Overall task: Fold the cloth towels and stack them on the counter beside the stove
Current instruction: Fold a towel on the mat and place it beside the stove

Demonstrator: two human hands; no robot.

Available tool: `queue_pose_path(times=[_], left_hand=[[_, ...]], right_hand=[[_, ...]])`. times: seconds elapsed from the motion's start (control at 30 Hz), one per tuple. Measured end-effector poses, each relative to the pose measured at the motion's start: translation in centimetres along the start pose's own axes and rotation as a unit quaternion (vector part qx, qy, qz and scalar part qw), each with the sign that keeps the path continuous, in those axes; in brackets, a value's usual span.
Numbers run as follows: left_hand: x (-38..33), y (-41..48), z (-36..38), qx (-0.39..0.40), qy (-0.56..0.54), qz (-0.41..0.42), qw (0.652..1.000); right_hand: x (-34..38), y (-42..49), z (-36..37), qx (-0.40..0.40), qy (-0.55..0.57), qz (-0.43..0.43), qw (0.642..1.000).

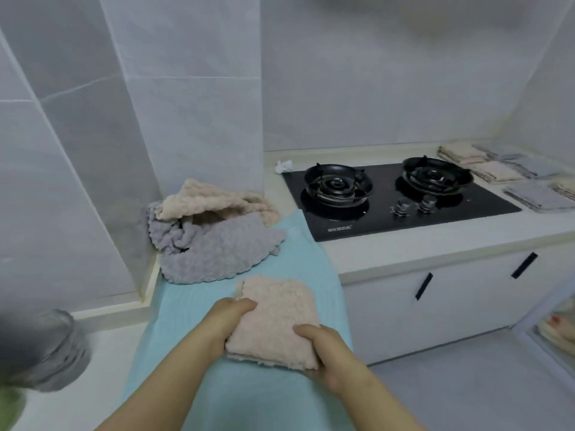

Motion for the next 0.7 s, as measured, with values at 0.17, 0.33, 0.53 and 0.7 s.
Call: queue_pose_path(times=[0.17,0.33,0.53,0.7], left_hand=[[-4.0,1.6,10.9,0.038,-0.024,0.062,0.997],[-8.9,1.4,25.3,0.110,-0.015,0.113,0.987],[-15.2,1.6,40.1,0.117,-0.013,0.123,0.985],[-20.5,2.8,49.3,0.129,0.018,0.148,0.980]], right_hand=[[5.6,1.7,-9.4,-0.054,0.075,-0.034,0.995],[12.3,4.3,-22.3,-0.097,0.066,-0.063,0.991],[21.2,6.8,-35.2,-0.111,0.050,-0.101,0.987],[27.2,9.5,-43.6,-0.124,0.057,-0.123,0.983]])
Point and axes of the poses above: each hand's wrist, its own y-axis towards the middle knuckle, its own z-axis out of the palm, x = y × z, the point moved 9 cm from there along y, towards the middle knuckle, and after that the axes turned 13 degrees about -z, right-handed, at the moved point
